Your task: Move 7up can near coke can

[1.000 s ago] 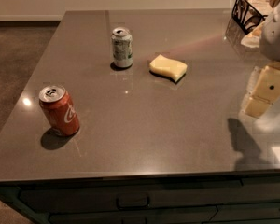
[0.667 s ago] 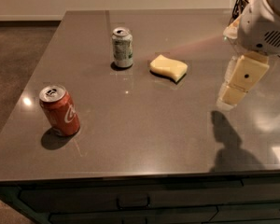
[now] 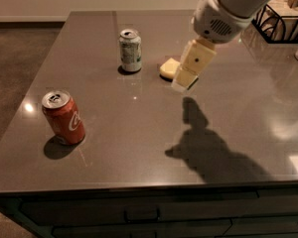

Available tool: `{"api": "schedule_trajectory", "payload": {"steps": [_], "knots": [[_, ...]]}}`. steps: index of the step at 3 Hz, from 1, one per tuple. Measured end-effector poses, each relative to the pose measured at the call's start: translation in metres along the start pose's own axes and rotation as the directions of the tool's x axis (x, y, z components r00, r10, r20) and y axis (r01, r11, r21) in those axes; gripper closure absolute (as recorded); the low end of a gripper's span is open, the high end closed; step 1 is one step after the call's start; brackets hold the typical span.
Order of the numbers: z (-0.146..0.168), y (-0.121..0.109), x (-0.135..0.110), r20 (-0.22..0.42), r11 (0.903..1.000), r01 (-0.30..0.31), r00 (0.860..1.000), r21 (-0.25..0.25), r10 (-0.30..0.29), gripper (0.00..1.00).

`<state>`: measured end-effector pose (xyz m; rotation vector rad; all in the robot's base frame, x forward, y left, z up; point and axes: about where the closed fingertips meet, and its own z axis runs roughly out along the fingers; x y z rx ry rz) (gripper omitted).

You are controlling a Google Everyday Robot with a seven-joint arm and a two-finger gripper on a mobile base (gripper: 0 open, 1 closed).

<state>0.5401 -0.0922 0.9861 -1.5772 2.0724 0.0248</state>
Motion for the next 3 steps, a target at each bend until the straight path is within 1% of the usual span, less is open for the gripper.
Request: {"api": "schedule_trajectory", "payload": {"steps": [1, 2, 3], "knots": [[0.036, -0.024, -0.028, 0.058, 0.9957, -0.087, 0.995, 0.032, 0.085, 0.0], [0.064, -0.046, -0.049, 0.113, 0.9806, -0.19, 0.976, 0.046, 0.184, 0.0], [0.087, -0.069, -0.068, 0.173, 0.9582, -0.282, 0.947, 0.046, 0.271, 0.0]]}}
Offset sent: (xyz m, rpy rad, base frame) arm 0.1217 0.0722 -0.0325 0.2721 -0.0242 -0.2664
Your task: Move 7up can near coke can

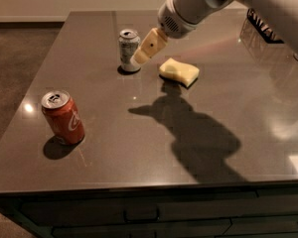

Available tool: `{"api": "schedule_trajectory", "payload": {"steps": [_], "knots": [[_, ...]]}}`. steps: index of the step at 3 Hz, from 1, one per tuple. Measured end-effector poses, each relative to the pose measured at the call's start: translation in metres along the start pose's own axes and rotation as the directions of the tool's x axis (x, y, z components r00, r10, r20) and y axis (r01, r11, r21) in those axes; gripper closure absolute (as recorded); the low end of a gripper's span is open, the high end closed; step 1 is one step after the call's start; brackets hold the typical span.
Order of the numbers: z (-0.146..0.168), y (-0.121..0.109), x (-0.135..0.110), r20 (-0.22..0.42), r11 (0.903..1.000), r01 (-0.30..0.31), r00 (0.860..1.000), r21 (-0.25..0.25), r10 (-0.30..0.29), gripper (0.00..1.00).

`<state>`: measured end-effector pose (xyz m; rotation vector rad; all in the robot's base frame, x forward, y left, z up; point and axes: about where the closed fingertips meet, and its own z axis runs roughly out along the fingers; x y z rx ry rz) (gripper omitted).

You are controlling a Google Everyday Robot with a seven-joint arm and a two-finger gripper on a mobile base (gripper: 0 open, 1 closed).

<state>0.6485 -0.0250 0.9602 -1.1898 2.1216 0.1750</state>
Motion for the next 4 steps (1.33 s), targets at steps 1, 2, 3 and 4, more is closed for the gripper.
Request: {"api": "schedule_trajectory", "payload": {"steps": [1, 2, 3, 4], "knots": [[0.026, -0.016, -0.02, 0.043, 0.9979, -0.065, 0.997, 0.007, 0.065, 0.0], [0.05, -0.036, -0.028, 0.064, 0.9919, -0.123, 0.991, 0.033, 0.121, 0.0], [0.072, -0.042, -0.039, 0.079, 0.9881, -0.151, 0.986, 0.03, 0.148, 0.0], [0.093, -0.036, -0.043, 0.076, 0.987, -0.16, 0.984, 0.005, 0.16, 0.0]]}}
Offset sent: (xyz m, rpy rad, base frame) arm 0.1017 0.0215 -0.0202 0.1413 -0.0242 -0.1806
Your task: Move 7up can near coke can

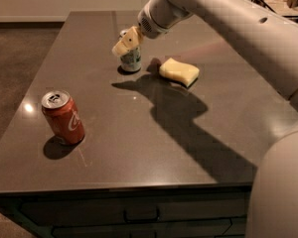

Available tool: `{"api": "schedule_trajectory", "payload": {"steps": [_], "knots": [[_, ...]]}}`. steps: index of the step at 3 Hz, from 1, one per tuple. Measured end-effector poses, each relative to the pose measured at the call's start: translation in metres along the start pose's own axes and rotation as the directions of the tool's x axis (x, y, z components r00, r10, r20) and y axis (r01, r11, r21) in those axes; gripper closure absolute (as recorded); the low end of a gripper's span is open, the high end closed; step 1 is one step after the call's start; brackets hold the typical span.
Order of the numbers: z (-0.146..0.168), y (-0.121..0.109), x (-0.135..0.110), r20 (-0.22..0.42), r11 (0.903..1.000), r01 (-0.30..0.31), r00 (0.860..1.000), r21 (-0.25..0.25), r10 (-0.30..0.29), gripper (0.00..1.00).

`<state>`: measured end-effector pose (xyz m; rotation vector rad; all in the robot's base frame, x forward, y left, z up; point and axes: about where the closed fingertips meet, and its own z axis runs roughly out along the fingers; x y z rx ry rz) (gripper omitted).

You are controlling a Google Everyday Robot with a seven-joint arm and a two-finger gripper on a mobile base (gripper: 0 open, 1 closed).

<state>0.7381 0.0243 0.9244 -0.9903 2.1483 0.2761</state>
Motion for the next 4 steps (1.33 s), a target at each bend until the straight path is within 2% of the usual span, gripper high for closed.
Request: {"api": "schedule_trajectory", "payload": {"steps": [1, 2, 4], "knots": [[0.015, 0.007, -0.001, -0.01, 0.9998, 0.004, 1.0, -0.019, -0.004, 0.0], [0.022, 0.008, -0.001, -0.009, 0.9992, -0.004, 1.0, -0.04, 0.003, 0.15], [0.017, 0.028, -0.014, 0.036, 0.9938, 0.022, 0.999, -0.109, -0.019, 0.61]]}}
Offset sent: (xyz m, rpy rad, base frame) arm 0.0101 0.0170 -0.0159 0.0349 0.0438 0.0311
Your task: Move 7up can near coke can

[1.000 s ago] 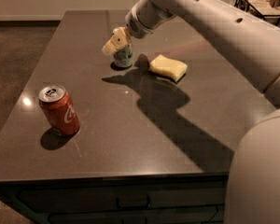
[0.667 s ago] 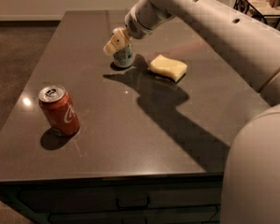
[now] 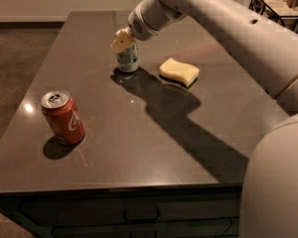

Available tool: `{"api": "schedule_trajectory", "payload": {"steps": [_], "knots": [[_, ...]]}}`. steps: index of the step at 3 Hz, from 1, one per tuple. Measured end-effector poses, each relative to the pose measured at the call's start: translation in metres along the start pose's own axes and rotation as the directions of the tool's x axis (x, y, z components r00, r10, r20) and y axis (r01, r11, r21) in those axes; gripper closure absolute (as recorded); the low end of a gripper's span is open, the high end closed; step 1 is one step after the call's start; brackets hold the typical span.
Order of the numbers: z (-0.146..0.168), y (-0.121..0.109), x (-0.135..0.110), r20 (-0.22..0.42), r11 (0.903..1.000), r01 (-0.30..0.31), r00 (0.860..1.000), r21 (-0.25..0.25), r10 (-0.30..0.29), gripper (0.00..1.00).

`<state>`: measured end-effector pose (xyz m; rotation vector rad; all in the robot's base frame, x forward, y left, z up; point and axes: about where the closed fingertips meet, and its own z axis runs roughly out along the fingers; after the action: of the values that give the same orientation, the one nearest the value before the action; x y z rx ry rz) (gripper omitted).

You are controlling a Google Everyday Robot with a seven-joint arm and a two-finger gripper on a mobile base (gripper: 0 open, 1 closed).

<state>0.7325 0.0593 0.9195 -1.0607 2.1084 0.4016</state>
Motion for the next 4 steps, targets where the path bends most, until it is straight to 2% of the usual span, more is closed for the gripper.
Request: {"api": "schedule_trajectory", "payload": {"steps": [1, 2, 3, 4], "knots": [[-0.017, 0.023, -0.002, 0.014, 0.9968, 0.061, 0.998, -0.052, -0.061, 0.85], [-0.043, 0.054, 0.004, 0.025, 0.9791, 0.16, 0.987, -0.126, -0.158, 1.0], [-0.076, 0.09, 0.015, 0.056, 0.9425, 0.255, 0.967, -0.216, -0.249, 1.0], [-0.094, 0.123, 0.031, 0.089, 0.8876, 0.318, 0.948, -0.334, -0.306, 1.0]]}}
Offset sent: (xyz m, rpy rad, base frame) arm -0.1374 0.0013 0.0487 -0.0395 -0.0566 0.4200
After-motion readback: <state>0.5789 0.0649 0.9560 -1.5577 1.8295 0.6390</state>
